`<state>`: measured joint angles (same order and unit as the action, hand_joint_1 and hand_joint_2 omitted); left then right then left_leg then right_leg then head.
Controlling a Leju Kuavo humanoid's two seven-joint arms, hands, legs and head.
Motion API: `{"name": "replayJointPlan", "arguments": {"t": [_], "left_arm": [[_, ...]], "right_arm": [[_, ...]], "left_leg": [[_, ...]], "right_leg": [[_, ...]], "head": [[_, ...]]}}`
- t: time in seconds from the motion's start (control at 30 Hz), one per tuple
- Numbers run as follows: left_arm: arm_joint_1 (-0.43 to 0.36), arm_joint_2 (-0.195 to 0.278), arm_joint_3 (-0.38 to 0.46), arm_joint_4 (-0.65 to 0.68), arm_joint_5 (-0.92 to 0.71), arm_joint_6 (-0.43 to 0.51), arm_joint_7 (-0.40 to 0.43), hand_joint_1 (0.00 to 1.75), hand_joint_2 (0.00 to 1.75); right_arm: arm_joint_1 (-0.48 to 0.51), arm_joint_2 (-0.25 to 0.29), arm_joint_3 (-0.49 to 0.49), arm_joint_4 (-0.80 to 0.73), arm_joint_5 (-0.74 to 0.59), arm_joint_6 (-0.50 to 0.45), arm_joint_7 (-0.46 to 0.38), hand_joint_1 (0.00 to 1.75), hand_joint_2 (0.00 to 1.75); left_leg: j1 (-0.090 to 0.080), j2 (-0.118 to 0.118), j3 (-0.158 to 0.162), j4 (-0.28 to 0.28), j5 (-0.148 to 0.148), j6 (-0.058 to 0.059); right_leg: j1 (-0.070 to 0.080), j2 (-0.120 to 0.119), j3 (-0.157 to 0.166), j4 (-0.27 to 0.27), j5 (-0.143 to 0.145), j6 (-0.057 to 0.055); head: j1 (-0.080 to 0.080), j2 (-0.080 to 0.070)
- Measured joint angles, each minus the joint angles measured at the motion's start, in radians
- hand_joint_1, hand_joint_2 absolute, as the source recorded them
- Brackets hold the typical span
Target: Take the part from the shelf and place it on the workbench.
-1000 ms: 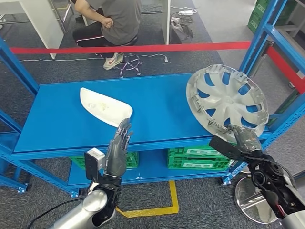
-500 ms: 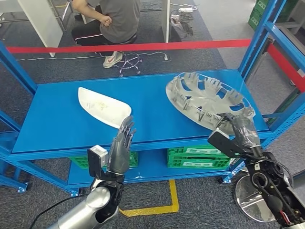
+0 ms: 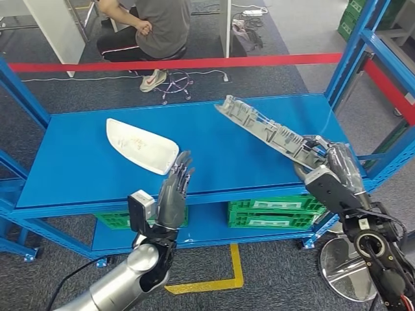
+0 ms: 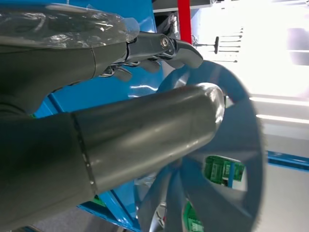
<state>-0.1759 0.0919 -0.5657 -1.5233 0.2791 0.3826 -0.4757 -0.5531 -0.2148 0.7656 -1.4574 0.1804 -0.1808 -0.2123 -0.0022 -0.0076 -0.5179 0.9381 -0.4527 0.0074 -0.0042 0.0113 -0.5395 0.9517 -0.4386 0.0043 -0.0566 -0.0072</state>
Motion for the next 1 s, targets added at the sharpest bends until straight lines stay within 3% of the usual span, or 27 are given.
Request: {"name": "replayJointPlan", "arguments": {"t": [0.4, 1.0], "left_arm": [[-0.006, -0.009, 0.000, 0.026, -0.028, 0.041, 0.012, 0.00, 0.00], [-0.007, -0.020, 0.000, 0.028, -0.083, 0.058, -0.013, 0.00, 0.00]], "right_arm": [[-0.006, 0.003, -0.013, -0.155, -0.102, 0.004, -0.051, 1.75, 1.75], [0.039, -0.003, -0.074, -0.421, -0.032, -0.042, -0.016, 1.75, 1.75]], "left_leg": [[0.000, -0.001, -0.002, 0.000, 0.000, 0.000], [0.000, 0.000, -0.002, 0.000, 0.000, 0.000]], "right_leg": [[0.001, 0.000, -0.001, 0.000, 0.000, 0.000], [0.001, 0.000, -0.002, 0.000, 0.000, 0.000]], "head": [[0.001, 0.000], [0.001, 0.000]]}}
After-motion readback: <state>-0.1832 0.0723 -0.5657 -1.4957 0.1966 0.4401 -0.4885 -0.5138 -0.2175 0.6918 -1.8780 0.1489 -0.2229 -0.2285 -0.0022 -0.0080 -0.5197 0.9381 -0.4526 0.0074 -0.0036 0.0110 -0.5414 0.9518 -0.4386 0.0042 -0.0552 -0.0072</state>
